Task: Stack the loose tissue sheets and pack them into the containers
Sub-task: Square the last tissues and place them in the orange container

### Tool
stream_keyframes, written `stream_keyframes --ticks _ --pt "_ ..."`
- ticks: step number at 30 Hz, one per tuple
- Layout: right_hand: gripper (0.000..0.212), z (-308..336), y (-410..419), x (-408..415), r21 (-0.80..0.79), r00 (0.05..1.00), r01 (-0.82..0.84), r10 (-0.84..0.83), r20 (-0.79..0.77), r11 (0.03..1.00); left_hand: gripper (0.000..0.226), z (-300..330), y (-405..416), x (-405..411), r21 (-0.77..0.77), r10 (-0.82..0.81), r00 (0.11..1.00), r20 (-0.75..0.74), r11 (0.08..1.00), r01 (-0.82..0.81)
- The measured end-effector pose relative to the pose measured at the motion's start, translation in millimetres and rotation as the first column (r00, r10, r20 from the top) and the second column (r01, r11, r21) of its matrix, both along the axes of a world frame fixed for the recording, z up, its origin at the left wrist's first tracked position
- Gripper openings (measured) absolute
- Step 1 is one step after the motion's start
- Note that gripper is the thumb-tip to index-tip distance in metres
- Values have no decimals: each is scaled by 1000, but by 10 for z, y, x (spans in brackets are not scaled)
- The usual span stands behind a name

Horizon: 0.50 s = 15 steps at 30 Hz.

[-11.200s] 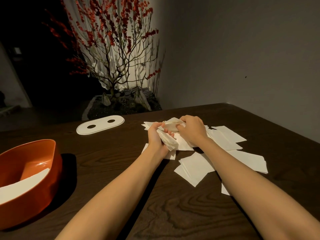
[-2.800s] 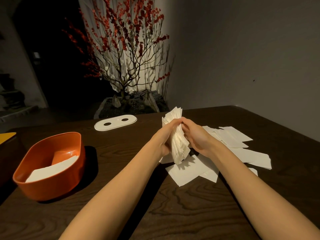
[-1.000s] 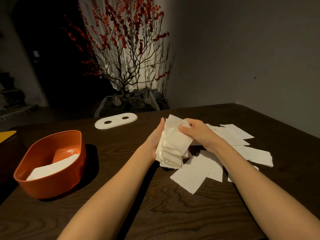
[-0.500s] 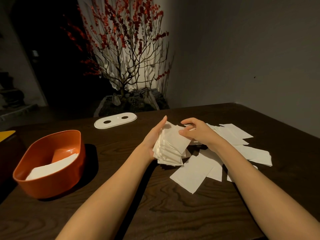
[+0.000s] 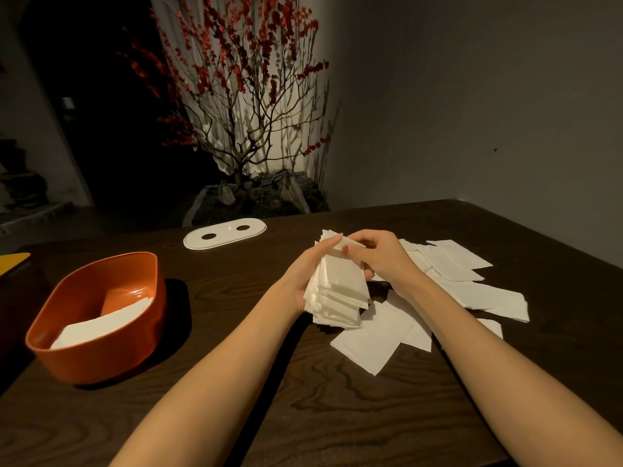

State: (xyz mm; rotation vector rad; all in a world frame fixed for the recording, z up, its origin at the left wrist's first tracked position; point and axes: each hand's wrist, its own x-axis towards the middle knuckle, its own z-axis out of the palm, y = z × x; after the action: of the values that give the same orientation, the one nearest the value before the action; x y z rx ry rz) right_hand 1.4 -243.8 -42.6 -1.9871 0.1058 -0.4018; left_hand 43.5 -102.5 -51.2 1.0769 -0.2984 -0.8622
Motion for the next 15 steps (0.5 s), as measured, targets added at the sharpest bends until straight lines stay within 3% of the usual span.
stream_keyframes --ticks 3,5,7,10,15 --pt "18 -1 -12 -1 60 1000 29 -28 -14 998 38 -15 -8 3 -7 95 995 -36 995 -95" --pt "15 0 -22 -9 117 993 27 -13 -119 993 36 -26 -5 32 -46 187 978 -91 980 -192" --pt "13 17 14 -40 205 968 -38 88 -236 978 29 -16 7 25 -146 241 957 -161 953 -264" --pt "35 33 79 -63 401 909 -128 269 -318 907 29 -14 17 33 -258 315 923 -222 894 -367" --pt "10 70 251 -156 606 898 -91 329 -294 790 28 -49 167 18 -238 425 892 -152 861 -450"
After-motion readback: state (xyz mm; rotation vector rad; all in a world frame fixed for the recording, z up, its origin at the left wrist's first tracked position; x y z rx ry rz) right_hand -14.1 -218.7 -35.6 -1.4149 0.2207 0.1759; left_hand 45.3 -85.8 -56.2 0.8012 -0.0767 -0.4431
